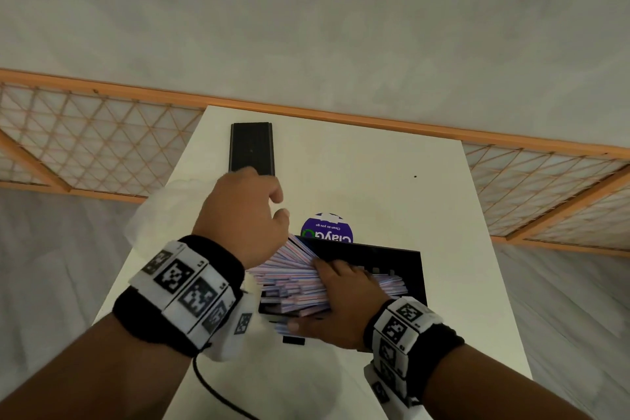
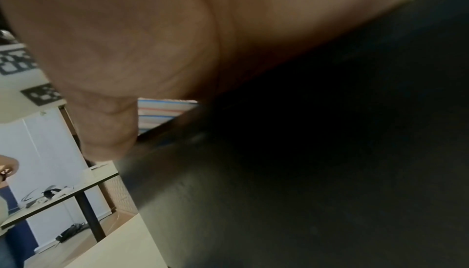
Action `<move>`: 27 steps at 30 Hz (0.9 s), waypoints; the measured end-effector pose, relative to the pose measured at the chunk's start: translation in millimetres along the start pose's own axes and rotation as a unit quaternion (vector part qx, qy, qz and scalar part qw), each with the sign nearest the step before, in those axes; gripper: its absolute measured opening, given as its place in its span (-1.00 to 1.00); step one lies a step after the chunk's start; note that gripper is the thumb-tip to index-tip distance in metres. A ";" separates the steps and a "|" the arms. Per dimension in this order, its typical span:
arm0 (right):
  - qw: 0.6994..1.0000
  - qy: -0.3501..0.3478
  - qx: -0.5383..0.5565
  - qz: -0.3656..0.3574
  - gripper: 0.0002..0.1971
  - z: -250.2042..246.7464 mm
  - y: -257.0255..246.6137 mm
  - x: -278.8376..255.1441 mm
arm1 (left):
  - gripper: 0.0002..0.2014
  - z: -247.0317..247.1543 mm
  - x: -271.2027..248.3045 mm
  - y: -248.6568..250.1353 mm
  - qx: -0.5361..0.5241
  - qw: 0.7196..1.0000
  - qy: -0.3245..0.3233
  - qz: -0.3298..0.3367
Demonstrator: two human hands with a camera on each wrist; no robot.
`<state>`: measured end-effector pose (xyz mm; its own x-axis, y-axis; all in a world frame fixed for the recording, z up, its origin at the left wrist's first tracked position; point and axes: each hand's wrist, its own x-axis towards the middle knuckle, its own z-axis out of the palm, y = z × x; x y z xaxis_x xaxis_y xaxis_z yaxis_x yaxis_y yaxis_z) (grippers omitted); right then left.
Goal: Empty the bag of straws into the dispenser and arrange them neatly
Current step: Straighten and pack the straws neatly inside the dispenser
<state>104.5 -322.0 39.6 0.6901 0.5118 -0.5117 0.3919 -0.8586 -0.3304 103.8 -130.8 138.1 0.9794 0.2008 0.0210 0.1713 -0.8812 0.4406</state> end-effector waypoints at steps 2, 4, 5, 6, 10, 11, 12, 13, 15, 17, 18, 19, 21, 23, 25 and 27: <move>1.000 -0.001 -0.002 0.005 0.13 -0.1 -1.0 -0.2 | -0.75 2.9 4.0 4.2 0.099 0.994 -0.038 0.034; 1.000 -0.006 0.000 0.006 0.14 0.2 -0.8 -1.4 | -0.72 10.7 6.5 11.6 0.188 0.974 -0.112 0.054; 1.000 -0.009 0.003 0.005 0.15 0.5 -0.4 -2.2 | -0.72 17.0 7.4 14.9 0.210 0.966 -0.146 0.047; 1.000 -0.013 0.006 0.004 0.15 0.9 0.3 -2.5 | -0.73 23.2 8.3 17.8 0.222 0.959 -0.173 0.029; 1.000 -0.016 0.014 -0.004 0.16 -0.7 2.2 -4.1 | -0.84 39.6 13.3 22.1 0.241 0.949 -0.199 -0.029; 1.000 -0.013 0.017 -0.006 0.16 -1.8 2.5 -4.3 | -0.85 41.4 14.8 22.7 0.249 0.949 -0.194 -0.029; 1.000 -0.012 0.021 -0.008 0.16 -3.0 2.6 -4.7 | -0.84 42.5 16.0 23.6 0.252 0.948 -0.192 -0.029; 1.000 -0.013 0.025 -0.009 0.16 -4.0 3.1 -4.9 | -0.83 43.7 17.1 24.1 0.254 0.947 -0.194 -0.030; 0.999 -0.016 0.029 -0.014 0.19 -5.8 5.2 -4.9 | -0.85 45.9 18.6 25.3 0.262 0.944 -0.198 -0.033; 0.999 -0.025 0.028 -0.020 0.24 -7.8 7.9 -4.2 | -0.89 45.9 18.8 27.3 0.273 0.942 -0.194 -0.035; 0.999 -0.030 0.028 -0.022 0.25 -8.8 8.8 -3.8 | -0.89 45.4 18.7 28.4 0.276 0.941 -0.191 -0.037; 0.999 -0.033 0.028 -0.024 0.26 -9.4 9.7 -3.4 | -0.89 45.1 18.6 29.2 0.279 0.941 -0.189 -0.039; 0.999 -0.034 0.033 -0.024 0.25 -9.4 11.3 -3.1 | -0.88 44.3 18.4 30.7 0.283 0.940 -0.184 -0.046; 0.999 -0.033 0.036 -0.023 0.25 -8.3 13.2 -2.6 | -0.87 42.8 18.7 31.3 0.291 0.937 -0.186 -0.049; 0.999 -0.034 0.033 -0.023 0.25 -7.7 13.4 -2.2 | -0.85 39.7 19.0 30.5 0.302 0.933 -0.193 -0.041; 0.999 -0.036 0.033 -0.022 0.24 -8.1 12.7 -2.0 | -0.84 37.4 19.4 29.0 0.310 0.929 -0.199 -0.022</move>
<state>112.9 -334.2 42.9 0.6262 0.5517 -0.5509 0.3788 -0.8329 -0.4036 131.8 -168.4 117.7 0.9105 0.1771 -0.3736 0.1203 -0.9780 -0.1706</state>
